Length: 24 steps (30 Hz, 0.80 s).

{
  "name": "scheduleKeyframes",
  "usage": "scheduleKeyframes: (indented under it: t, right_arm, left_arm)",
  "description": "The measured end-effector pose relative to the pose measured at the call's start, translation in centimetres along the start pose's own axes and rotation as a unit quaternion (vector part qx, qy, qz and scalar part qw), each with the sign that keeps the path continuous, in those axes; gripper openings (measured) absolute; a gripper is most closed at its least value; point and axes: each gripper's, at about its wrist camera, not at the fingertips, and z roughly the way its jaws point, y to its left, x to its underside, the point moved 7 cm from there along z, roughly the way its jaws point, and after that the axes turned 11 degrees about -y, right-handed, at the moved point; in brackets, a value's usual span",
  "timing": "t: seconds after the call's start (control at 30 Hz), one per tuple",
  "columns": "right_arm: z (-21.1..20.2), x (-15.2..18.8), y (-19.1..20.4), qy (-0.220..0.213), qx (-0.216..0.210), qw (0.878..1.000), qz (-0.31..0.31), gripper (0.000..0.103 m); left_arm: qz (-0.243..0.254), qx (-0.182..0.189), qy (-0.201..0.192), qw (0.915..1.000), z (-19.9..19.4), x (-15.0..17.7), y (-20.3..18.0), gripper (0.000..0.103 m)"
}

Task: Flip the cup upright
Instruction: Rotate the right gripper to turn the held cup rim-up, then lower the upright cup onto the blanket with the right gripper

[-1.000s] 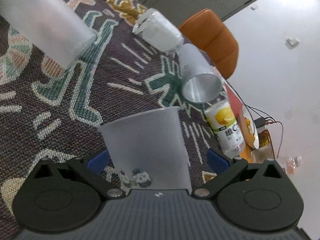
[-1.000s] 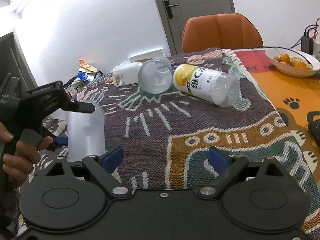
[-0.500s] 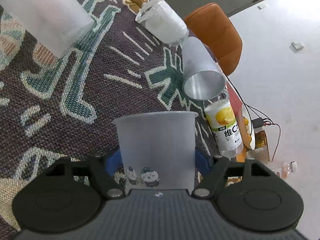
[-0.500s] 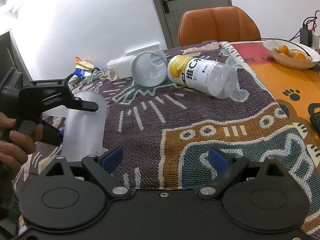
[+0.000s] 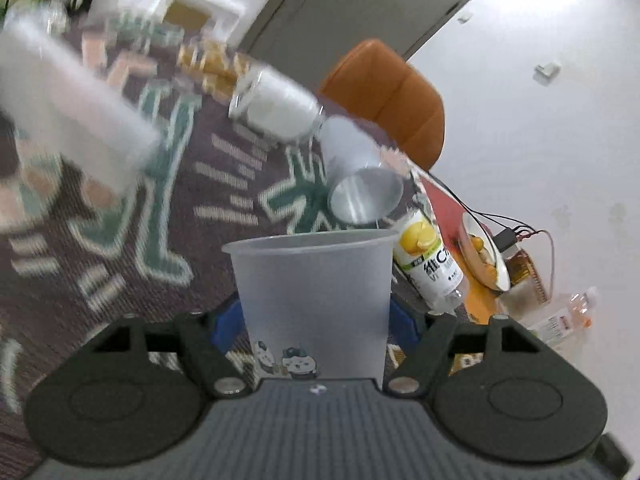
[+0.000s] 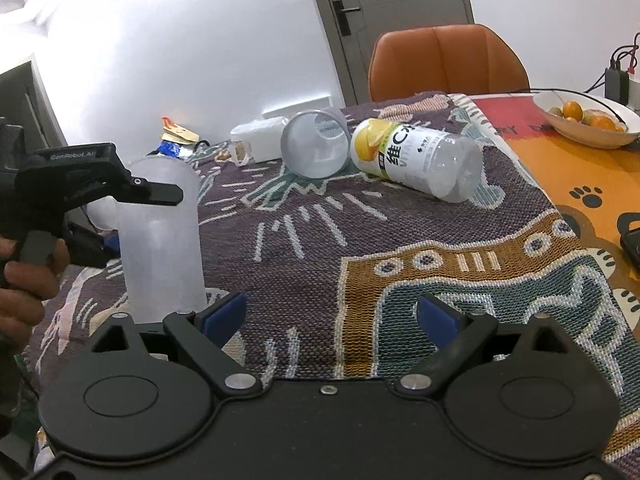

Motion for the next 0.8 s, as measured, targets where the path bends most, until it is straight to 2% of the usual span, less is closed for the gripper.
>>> scheduleKeyframes:
  t: [0.27,0.43,0.67,0.8]
  right_arm:
    - [-0.7,-0.2,0.8,-0.011,-0.013,1.000,-0.007,0.094]
    - [-0.8,0.0,1.1,-0.010,-0.015,1.000,-0.007,0.094]
    - [-0.6,0.1,1.0,-0.008,-0.014,1.000,-0.007,0.094]
    - [-0.4,0.4,1.0,-0.004,-0.014,1.000,-0.005,0.094]
  left_arm:
    - [0.074,-0.006,-0.067,0.9950,-3.2,-0.9,-1.8,0.073]
    - [0.131,-0.025,-0.107,0.9853,-4.4,-1.1,-2.6,0.073]
    - [0.185,-0.039,-0.117,0.9750,-4.5,-0.5,-3.6,0.074]
    - [0.229,-0.058,-0.112,0.9653,-3.8,0.5,-4.0,0.074]
